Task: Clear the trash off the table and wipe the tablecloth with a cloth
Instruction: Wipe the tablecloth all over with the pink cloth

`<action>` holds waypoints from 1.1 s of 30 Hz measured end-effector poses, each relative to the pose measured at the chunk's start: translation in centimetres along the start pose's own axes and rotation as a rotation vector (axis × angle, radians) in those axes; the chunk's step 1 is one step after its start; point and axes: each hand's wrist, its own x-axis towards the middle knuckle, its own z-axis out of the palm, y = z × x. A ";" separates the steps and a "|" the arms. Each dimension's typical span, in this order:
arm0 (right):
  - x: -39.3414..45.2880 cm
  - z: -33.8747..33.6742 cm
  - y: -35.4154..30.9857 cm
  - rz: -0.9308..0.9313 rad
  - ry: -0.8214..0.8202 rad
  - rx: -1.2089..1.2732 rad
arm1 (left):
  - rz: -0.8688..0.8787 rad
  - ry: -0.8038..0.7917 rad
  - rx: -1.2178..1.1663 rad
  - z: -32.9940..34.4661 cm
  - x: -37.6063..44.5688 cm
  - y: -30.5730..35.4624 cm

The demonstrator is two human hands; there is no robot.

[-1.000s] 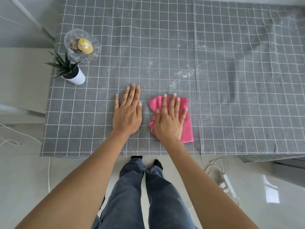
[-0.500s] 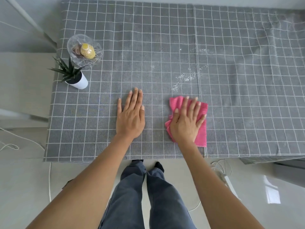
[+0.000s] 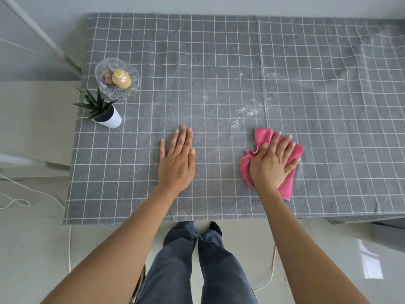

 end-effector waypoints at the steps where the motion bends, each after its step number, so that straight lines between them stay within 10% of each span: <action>1: 0.0 0.1 -0.4 0.021 0.017 0.020 | 0.002 -0.007 -0.008 -0.1 0.2 -0.1; 16: 2.5 2.8 -10.4 -0.579 -0.164 -0.086 | 0.026 0.013 -0.022 -1.9 13.4 -0.8; 27: 10.4 -0.5 -6.3 -0.084 -0.004 -0.092 | 0.018 0.068 -0.019 -1.1 12.9 -1.0; 33: 4.3 2.1 -10.1 -0.518 -0.145 -0.135 | 0.019 0.073 -0.018 -1.2 12.9 -0.9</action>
